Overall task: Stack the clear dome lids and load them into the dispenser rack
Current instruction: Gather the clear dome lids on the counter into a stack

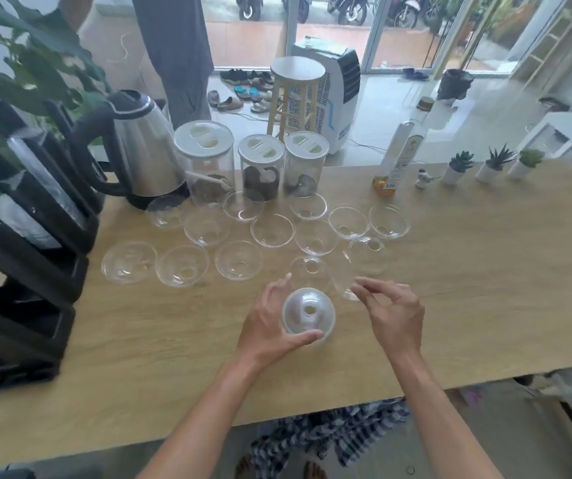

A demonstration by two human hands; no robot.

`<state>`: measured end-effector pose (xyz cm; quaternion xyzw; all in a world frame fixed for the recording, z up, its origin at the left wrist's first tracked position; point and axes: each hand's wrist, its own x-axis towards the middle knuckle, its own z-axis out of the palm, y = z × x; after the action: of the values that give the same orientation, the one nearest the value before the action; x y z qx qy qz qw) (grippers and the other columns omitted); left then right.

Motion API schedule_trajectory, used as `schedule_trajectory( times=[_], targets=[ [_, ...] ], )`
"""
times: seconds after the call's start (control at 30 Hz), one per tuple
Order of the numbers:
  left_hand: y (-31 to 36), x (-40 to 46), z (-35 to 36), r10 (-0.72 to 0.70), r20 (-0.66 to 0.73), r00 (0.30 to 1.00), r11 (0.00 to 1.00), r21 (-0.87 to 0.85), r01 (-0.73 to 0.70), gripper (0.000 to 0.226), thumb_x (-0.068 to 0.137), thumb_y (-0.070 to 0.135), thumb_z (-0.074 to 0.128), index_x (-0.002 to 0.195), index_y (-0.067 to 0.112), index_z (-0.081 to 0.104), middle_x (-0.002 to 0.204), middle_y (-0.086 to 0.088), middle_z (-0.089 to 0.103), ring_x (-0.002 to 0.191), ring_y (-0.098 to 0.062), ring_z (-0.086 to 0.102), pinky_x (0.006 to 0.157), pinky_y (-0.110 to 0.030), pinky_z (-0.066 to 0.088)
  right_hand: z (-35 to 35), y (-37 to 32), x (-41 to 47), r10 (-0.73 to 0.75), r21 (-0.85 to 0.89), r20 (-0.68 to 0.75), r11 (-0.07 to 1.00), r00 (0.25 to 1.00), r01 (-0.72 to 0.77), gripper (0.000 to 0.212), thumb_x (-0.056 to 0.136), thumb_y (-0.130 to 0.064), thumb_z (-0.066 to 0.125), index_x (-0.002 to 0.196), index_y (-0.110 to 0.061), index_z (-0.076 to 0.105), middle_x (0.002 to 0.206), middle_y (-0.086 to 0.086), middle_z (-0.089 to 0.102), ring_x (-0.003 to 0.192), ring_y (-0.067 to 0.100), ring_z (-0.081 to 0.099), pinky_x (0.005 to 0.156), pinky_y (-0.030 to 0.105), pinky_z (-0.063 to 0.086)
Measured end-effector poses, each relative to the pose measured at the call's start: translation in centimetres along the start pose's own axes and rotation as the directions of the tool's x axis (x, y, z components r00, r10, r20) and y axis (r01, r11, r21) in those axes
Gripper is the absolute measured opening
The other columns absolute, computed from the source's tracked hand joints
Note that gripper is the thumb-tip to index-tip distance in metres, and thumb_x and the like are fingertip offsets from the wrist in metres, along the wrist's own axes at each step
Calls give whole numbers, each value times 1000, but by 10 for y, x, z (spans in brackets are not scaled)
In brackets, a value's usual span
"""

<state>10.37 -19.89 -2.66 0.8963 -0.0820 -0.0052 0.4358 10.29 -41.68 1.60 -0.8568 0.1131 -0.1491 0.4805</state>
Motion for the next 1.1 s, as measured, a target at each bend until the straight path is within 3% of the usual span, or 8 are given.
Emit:
schedule_trajectory(
  times=[0.17,0.33,0.4,0.53,0.7,0.83,0.97,1.1],
  targets=[
    [28,15,-16,111,-92,990,979,-161,-124,111,61,65,86,154,30,37,145,10,54,127,-2,52,102,-20,44,-9,-42,-13,209,457,168,849,963,-264,17,76,-26,85,90,-17,82,85,-2,81,87,8,76,86,21,55],
    [37,20,-11,191,-88,978,968,-148,-203,96,65,65,83,145,25,51,133,6,61,123,-7,58,99,-36,54,7,-37,-26,326,570,297,694,898,-440,29,72,-41,81,81,-13,78,76,-1,75,82,12,72,97,42,55],
    [34,19,-9,184,-89,979,973,-123,-194,93,65,68,80,144,27,53,126,5,59,116,-8,58,96,-32,54,13,-31,-27,362,564,289,684,886,-463,31,77,-41,78,82,-11,77,80,0,77,83,13,74,96,42,57],
    [27,15,-6,150,-95,984,987,-38,-155,91,64,60,85,144,32,54,116,7,50,100,-6,56,84,-16,47,23,-16,-21,421,462,248,740,873,-488,33,90,-46,72,87,-15,81,89,1,82,92,14,77,94,38,56],
    [16,7,8,78,-91,993,992,104,-68,93,64,51,90,146,33,52,124,3,49,102,-10,58,83,-22,50,22,7,8,386,255,125,878,914,-405,22,97,-41,66,97,-23,79,96,-9,78,99,11,70,88,29,54],
    [10,-1,23,-9,-64,998,989,144,18,96,64,49,90,149,37,48,129,4,45,108,-10,56,87,-23,51,21,40,46,207,-69,31,976,978,-205,28,92,-32,70,118,-23,73,124,6,66,120,27,58,106,38,43],
    [15,0,35,-59,-80,995,988,137,69,97,64,46,91,149,40,46,131,5,44,109,-10,55,84,-19,47,19,66,84,62,-310,100,950,993,-29,53,89,-32,73,140,-24,62,147,19,51,135,38,45,114,43,36],
    [22,3,47,-84,-70,994,989,120,92,102,58,54,81,150,38,42,130,9,44,106,-9,56,80,-23,52,15,84,106,43,-428,200,902,979,48,56,91,-39,71,143,-27,58,155,22,43,139,40,40,115,45,34]
  ],
)
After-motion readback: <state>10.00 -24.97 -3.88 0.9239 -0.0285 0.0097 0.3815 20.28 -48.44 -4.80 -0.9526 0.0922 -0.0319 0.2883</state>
